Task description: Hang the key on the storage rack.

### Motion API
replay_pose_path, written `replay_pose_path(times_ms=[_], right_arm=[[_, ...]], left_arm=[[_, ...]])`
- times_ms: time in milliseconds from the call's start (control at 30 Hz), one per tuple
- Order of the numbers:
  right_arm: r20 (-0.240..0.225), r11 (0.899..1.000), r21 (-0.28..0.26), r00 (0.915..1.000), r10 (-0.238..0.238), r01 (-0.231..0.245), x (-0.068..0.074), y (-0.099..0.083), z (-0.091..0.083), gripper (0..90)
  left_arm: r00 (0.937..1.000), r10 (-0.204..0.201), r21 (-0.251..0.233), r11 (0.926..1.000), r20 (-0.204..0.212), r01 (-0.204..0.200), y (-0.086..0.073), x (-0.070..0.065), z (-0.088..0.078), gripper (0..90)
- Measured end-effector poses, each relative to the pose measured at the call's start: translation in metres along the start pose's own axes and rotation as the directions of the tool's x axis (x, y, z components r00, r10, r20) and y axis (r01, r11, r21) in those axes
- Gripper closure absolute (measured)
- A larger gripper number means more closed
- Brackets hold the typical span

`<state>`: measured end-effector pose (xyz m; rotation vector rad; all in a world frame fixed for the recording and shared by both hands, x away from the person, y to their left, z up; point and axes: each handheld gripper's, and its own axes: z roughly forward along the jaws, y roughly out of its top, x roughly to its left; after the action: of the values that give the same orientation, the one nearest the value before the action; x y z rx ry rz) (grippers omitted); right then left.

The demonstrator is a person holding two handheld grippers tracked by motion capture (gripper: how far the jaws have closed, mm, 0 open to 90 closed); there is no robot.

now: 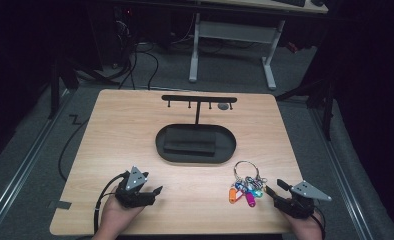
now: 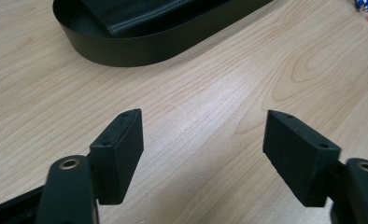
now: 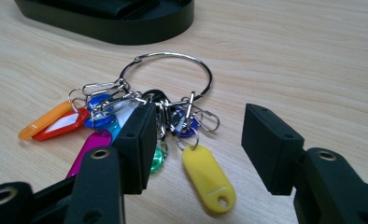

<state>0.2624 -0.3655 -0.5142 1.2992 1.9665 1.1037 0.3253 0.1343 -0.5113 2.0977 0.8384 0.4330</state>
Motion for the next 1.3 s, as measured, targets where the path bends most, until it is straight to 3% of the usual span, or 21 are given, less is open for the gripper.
replay_pose_path(times_ms=[100,200,433,767,900,1200,1300], right_arm=[[0.0,1.0,0.027,1.0,-0.004,0.004,0.005,0.006,0.005,44.2],[0.001,0.998,0.066,0.9998,-0.018,0.018,0.01,0.015,0.011,42.9],[0.028,0.983,0.152,0.9939,-0.107,0.101,0.016,0.036,0.021,41.3],[0.007,0.962,0.26,0.9957,-0.093,0.088,0.017,0.062,0.029,41.3],[-0.009,0.945,0.318,0.9971,-0.076,0.075,0.019,0.066,0.036,41.3],[-0.039,0.898,0.424,0.9934,-0.108,0.114,0.023,0.078,0.046,41.5],[-0.053,0.875,0.466,0.9915,-0.119,0.13,0.024,0.087,0.047,41.8]], left_arm=[[0.9997,-0.022,-0.015,0.9996,0.007,0.022,-0.001,0.004,-0.002,27.1],[0.9997,-0.018,-0.02,0.9996,0.016,0.018,-0.003,0.008,-0.004,26.2],[0.9994,-0.027,-0.042,0.9987,0.019,0.028,-0.006,0.016,-0.01,24.5],[0.9993,-0.034,-0.051,0.9981,0.013,0.034,-0.007,0.018,-0.013,23.5],[0.9995,-0.028,-0.033,0.999,0.012,0.029,-0.008,0.018,-0.009,23.3],[0.9998,-0.01,-0.028,0.9996,0.019,0.011,-0.008,0.017,-0.007,23.2],[0.9997,-0.008,-0.025,0.9996,0.021,0.009,-0.008,0.017,-0.007,23.3]])
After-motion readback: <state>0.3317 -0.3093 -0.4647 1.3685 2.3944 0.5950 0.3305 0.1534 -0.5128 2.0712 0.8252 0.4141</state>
